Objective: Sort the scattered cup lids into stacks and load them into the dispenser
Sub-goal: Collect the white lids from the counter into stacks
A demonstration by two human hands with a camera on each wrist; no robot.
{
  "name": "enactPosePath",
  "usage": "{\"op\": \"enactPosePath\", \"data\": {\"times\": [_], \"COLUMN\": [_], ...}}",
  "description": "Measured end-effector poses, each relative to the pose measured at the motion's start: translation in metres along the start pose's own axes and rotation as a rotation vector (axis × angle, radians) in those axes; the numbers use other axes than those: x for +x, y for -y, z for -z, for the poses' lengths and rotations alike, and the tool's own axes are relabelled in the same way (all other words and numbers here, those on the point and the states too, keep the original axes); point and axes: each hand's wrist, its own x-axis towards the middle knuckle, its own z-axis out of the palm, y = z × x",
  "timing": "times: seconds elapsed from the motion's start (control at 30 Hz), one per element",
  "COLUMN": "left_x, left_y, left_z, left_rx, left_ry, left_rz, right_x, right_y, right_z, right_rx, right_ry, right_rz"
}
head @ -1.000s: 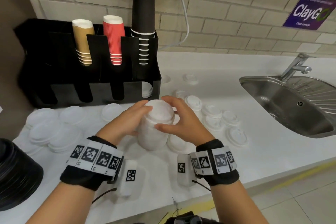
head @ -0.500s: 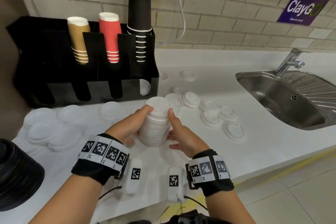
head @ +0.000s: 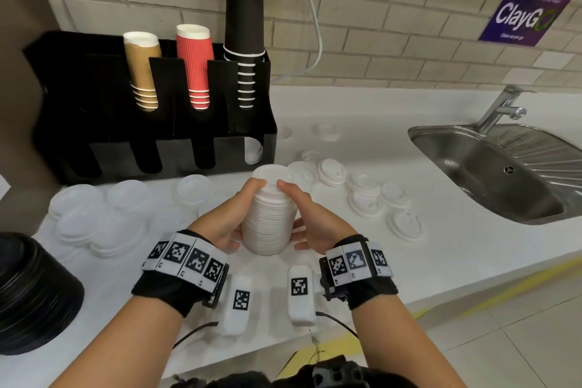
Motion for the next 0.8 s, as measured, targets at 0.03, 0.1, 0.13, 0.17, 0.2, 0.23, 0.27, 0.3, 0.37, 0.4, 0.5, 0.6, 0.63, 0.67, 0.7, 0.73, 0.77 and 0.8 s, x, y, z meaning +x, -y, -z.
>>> {"op": "enactPosePath", "data": {"times": [0.03,0.1,0.13,0.17,0.2,0.23,0.27,0.3,0.37,0.4,0.5,0.6,0.63,0.67,0.7,0.73,0.77,0.8], "left_x": [-0.001,-0.005,-0.006,-0.007,-0.009,-0.012,-0.015,-0.019,-0.025,-0.027,-0.038,-0.046,-0.050,-0.053,-0.058,-0.064,-0.070,-0.077], "left_y": [0.000,-0.001,-0.002,-0.003,-0.005,-0.007,-0.010,-0.013,-0.018,-0.021,-0.030,-0.034,-0.033,-0.033,-0.033,-0.033,-0.034,-0.035], "left_z": [0.000,-0.001,-0.001,-0.002,-0.003,-0.003,-0.004,-0.004,-0.003,0.001,0.020,0.046,0.055,0.064,0.072,0.080,0.088,0.096], "left_rx": [-0.008,-0.019,-0.025,-0.031,-0.044,-0.068,-0.098,-0.134,-0.209,-0.241,-0.356,-0.494,-0.546,-0.589,-0.623,-0.648,-0.660,-0.667], "left_ry": [-0.001,0.001,0.003,0.008,0.016,0.020,0.016,0.003,-0.039,-0.064,-0.124,-0.079,-0.064,-0.063,-0.068,-0.076,-0.082,-0.077], "left_rz": [0.004,-0.002,-0.011,-0.026,-0.047,-0.082,-0.122,-0.166,-0.247,-0.284,-0.417,-0.510,-0.518,-0.516,-0.515,-0.522,-0.543,-0.581], "right_x": [0.000,-0.001,-0.001,-0.001,-0.001,-0.002,-0.003,-0.005,-0.009,-0.011,-0.014,-0.010,-0.009,-0.007,-0.006,-0.004,-0.002,-0.001], "right_y": [0.000,0.000,-0.001,-0.001,-0.001,0.001,0.005,0.010,0.022,0.029,0.051,0.073,0.080,0.088,0.095,0.101,0.107,0.113], "right_z": [0.000,0.001,0.001,0.002,0.003,0.005,0.006,0.006,0.004,0.001,-0.015,-0.040,-0.048,-0.057,-0.066,-0.075,-0.083,-0.092], "right_rx": [0.011,0.043,0.060,0.076,0.088,0.099,0.110,0.122,0.137,0.142,0.127,0.033,-0.001,-0.032,-0.057,-0.078,-0.092,-0.100], "right_ry": [0.009,0.019,0.017,0.012,0.007,0.003,0.004,0.009,0.027,0.038,0.081,0.172,0.202,0.228,0.255,0.286,0.325,0.374], "right_rz": [-0.002,0.011,0.024,0.041,0.061,0.084,0.108,0.134,0.199,0.237,0.337,0.379,0.390,0.399,0.408,0.423,0.444,0.472]}}
